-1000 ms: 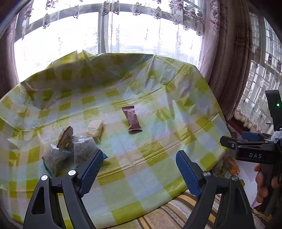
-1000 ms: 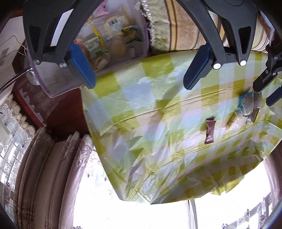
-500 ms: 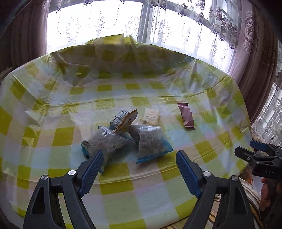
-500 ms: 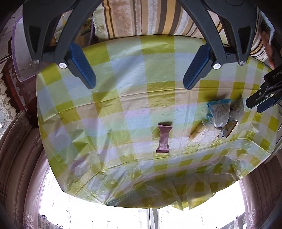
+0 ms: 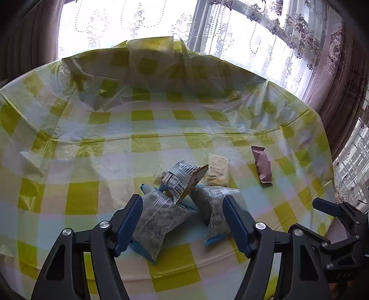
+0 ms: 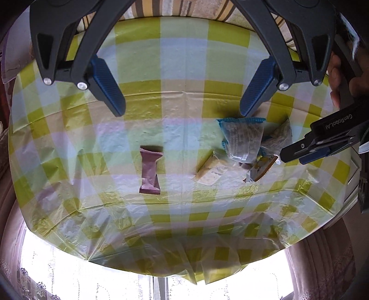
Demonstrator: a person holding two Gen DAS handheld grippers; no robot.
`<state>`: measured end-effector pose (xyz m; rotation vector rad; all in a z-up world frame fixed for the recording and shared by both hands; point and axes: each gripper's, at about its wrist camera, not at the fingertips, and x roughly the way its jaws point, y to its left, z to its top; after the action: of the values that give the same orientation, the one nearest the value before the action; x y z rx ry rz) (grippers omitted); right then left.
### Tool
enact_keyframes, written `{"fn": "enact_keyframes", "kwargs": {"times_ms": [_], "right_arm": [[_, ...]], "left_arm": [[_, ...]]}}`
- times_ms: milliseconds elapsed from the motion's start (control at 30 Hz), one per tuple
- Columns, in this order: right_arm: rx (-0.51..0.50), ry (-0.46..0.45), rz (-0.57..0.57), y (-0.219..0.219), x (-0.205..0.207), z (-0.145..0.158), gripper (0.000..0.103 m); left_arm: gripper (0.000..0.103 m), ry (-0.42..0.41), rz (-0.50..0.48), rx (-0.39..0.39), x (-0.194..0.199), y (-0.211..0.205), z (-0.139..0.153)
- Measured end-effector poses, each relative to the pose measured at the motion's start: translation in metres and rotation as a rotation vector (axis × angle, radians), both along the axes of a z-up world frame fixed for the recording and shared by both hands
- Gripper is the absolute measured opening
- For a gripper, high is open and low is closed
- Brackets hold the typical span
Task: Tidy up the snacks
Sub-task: 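Move both open tools back toward the remaining snacks, then grasp the clear bean bag with the right tool while the left tool grasps the orange-edged packet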
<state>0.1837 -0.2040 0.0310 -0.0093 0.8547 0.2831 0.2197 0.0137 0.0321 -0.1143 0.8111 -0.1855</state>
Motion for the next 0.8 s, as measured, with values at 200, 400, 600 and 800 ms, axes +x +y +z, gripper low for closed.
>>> {"fn": "enact_keyframes", "kwargs": {"times_ms": [200,400,600,800], "right_arm": [[-0.003,0.004,0.069,0.036,0.009,-0.005,0.1],[-0.007,0.006,0.1,0.063,0.024,-0.011,0.1],[-0.018,0.006,0.104,0.08,0.04,-0.022,0.1],[-0.033,0.032,0.103,0.092,0.058,-0.034,0.088]], "left_arm": [[0.071,0.031,-0.057,0.026,0.037,-0.007,-0.012],[0.047,0.1,-0.106,0.067,0.068,-0.016,-0.032],[0.026,0.102,-0.078,0.023,0.071,-0.001,-0.038],[0.026,0.078,-0.06,-0.019,0.069,0.007,-0.038]]}}
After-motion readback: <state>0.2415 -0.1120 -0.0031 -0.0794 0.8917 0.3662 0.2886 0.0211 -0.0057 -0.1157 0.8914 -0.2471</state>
